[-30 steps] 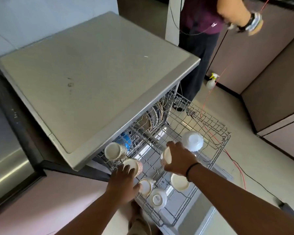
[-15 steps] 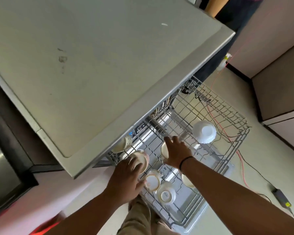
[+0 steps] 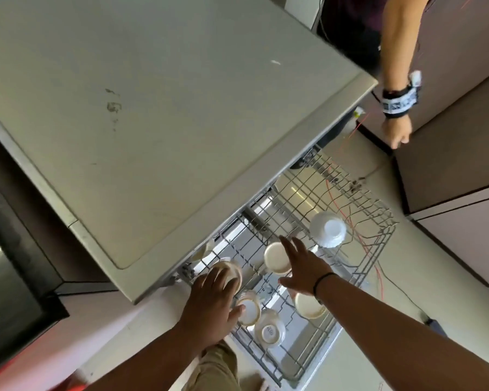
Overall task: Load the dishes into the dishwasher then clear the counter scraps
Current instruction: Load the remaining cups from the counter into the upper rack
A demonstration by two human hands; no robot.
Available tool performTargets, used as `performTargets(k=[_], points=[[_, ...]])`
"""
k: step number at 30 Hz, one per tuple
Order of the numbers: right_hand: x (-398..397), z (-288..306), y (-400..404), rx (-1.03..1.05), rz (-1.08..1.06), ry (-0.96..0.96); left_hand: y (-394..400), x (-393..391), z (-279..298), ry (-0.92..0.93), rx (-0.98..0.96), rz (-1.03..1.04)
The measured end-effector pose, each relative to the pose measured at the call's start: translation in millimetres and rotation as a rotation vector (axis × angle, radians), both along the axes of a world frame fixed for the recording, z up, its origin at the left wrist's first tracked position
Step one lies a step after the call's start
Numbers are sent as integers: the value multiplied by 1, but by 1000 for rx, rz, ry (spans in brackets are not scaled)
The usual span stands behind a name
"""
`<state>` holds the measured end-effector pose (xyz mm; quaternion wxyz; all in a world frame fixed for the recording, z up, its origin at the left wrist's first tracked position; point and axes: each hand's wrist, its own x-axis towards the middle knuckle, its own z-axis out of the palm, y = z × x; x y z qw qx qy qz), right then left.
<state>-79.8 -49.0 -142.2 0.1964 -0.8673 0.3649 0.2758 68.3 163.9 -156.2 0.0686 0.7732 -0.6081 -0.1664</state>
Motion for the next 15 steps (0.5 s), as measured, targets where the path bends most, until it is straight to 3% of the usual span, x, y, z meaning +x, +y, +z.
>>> performTargets(k=[10, 15], points=[[-101, 38, -1, -143, -50, -118, -33, -68, 7, 3, 137, -9], [-177, 34, -6, -20, -231, -325, -43, -145, 19, -87, 129, 49]])
